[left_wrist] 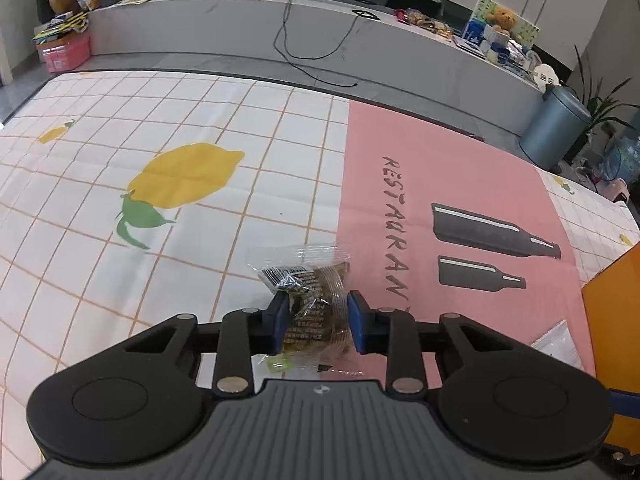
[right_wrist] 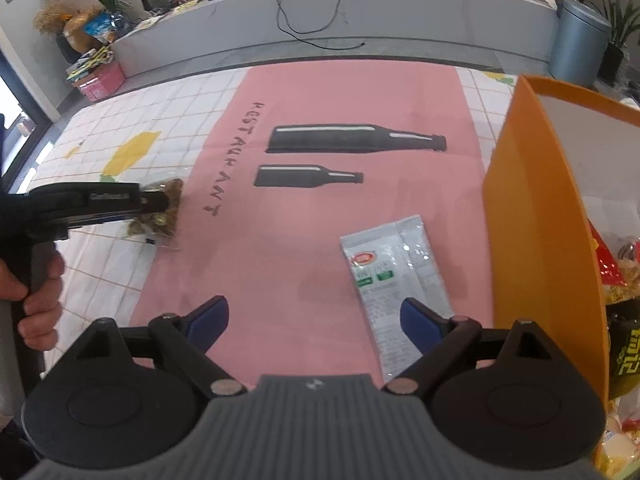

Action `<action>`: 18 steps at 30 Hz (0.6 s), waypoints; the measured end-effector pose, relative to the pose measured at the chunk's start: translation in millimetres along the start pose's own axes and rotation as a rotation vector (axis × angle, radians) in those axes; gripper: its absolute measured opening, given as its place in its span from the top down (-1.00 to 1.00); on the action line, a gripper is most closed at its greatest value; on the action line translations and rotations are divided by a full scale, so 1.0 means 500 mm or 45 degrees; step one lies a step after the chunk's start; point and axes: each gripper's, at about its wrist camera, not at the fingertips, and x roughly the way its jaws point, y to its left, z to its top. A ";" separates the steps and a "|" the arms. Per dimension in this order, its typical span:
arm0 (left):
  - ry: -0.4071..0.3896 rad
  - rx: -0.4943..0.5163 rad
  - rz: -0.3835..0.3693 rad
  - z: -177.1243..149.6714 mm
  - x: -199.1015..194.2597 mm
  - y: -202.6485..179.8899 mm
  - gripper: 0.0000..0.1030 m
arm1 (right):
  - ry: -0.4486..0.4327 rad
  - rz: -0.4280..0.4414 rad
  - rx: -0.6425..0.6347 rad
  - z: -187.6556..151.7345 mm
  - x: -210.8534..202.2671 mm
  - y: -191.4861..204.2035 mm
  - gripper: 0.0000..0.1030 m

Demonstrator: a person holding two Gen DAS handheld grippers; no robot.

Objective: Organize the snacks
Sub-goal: 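Close the right gripper on the white sachet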

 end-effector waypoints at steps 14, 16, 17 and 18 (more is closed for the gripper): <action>0.116 -0.001 -0.090 -0.063 -0.044 -0.031 0.34 | -0.069 -0.170 0.110 -0.015 0.048 -0.046 -0.28; 0.146 0.014 -0.108 -0.070 -0.047 -0.038 0.33 | -0.104 -0.206 0.102 -0.015 0.055 -0.041 -0.28; 0.152 0.022 -0.110 -0.073 -0.048 -0.041 0.33 | -0.114 -0.218 0.098 -0.015 0.058 -0.039 -0.30; 0.150 0.029 -0.107 -0.075 -0.048 -0.044 0.33 | -0.120 -0.230 0.088 -0.016 0.062 -0.036 -0.32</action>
